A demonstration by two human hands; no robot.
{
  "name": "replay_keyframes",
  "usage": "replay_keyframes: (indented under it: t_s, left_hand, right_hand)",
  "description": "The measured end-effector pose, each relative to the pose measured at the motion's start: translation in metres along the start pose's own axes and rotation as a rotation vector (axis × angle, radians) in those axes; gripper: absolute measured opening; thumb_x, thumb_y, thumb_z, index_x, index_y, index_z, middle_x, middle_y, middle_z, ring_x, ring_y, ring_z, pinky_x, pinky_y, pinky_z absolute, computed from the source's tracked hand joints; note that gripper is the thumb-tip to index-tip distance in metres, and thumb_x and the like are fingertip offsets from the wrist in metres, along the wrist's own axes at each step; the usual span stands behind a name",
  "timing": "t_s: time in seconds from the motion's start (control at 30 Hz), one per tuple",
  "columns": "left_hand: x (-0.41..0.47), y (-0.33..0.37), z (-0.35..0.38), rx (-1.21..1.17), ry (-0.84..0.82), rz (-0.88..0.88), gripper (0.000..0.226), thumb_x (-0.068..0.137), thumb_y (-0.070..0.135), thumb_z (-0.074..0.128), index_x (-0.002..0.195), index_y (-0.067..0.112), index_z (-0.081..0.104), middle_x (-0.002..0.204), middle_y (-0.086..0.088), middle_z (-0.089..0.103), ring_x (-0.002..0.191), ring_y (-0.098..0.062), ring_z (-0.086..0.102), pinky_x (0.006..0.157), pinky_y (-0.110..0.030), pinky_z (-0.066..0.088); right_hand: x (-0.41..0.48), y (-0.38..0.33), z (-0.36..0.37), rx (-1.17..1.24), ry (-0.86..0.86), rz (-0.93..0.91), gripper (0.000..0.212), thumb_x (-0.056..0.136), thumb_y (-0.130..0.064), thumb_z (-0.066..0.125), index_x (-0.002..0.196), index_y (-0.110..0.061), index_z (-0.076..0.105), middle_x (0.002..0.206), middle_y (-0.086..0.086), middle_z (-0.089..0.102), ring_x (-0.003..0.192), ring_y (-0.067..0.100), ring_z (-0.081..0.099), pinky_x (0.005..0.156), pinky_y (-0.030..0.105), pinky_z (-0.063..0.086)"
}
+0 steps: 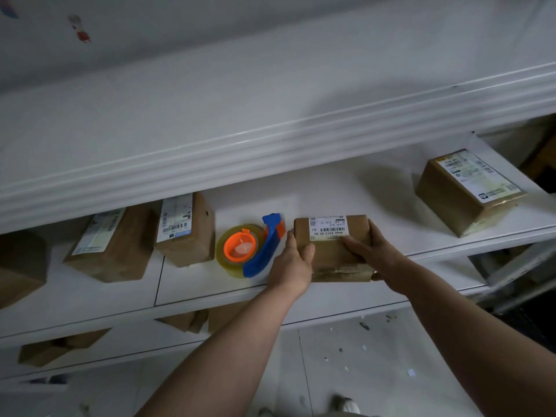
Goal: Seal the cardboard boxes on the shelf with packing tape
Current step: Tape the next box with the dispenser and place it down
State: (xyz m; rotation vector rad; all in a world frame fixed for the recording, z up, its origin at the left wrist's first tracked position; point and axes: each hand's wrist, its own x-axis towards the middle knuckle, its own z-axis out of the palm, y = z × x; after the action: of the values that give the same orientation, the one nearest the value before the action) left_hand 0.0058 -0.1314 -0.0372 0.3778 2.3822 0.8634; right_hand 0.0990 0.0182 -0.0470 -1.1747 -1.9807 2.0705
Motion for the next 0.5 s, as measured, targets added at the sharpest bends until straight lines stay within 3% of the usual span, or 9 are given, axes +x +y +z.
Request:
replay_keyframes:
  t_s: [0.1,0.2,0.27,0.33,0.43,0.5]
  left_hand:
    - [-0.005,-0.003,0.002,-0.022,0.051,-0.009,0.061,0.099,0.052,0.034,0.153,0.039,0.007,0.139,-0.003,0.051,0.119,-0.025,0.056,0.097,-0.038,0.048]
    - [-0.010,-0.006,0.005,-0.119,0.086,0.049,0.061,0.099,0.042,0.044,0.152,0.042,0.012,0.134,0.002,0.055,0.115,-0.022,0.057,0.097,-0.035,0.047]
    - [-0.013,-0.007,0.000,-0.114,0.139,0.102,0.059,0.097,0.028,0.053,0.148,0.037,0.026,0.123,0.005,0.059,0.111,-0.020,0.059,0.090,-0.031,0.047]
    - [-0.008,-0.006,-0.007,-0.008,0.228,0.123,0.057,0.093,0.017,0.057,0.142,0.035,0.037,0.113,0.004,0.065,0.104,-0.021,0.063,0.084,-0.033,0.052]
    - [-0.002,0.005,-0.015,-0.022,0.122,-0.001,0.041,0.089,0.011,0.058,0.125,0.031,0.052,0.108,0.003,0.067,0.095,-0.019,0.063,0.074,-0.030,0.050]
    - [-0.001,0.009,-0.017,-0.160,-0.007,-0.109,0.032,0.087,0.004,0.057,0.115,0.022,0.055,0.111,0.004,0.065,0.096,-0.016,0.057,0.077,-0.027,0.044]
  right_hand:
    - [-0.001,0.004,0.001,0.046,-0.011,-0.009,0.078,0.083,-0.044,0.070,0.146,-0.036,0.025,0.127,0.004,0.056,0.106,0.026,0.061,0.078,0.042,0.054]
    - [-0.008,0.010,0.004,0.205,-0.031,-0.105,0.064,0.086,-0.020,0.070,0.140,-0.027,0.036,0.126,0.008,0.060,0.106,0.023,0.063,0.085,0.038,0.056]
    - [-0.015,0.009,0.002,0.224,-0.048,-0.236,0.057,0.086,0.007,0.061,0.129,-0.027,0.044,0.117,0.006,0.065,0.100,0.016,0.065,0.077,0.029,0.057]
    - [-0.021,0.009,0.001,0.173,-0.019,-0.296,0.071,0.081,0.020,0.054,0.126,-0.033,0.044,0.118,0.000,0.062,0.098,0.008,0.063,0.068,0.022,0.055]
    - [-0.021,0.016,-0.001,0.093,0.043,-0.204,0.085,0.079,0.013,0.064,0.145,-0.026,0.027,0.134,-0.002,0.047,0.102,0.011,0.055,0.066,0.022,0.052]
    - [-0.024,0.016,-0.001,-0.129,0.077,-0.210,0.100,0.075,-0.007,0.077,0.149,-0.031,0.013,0.135,0.000,0.042,0.112,0.018,0.052,0.080,0.032,0.054]
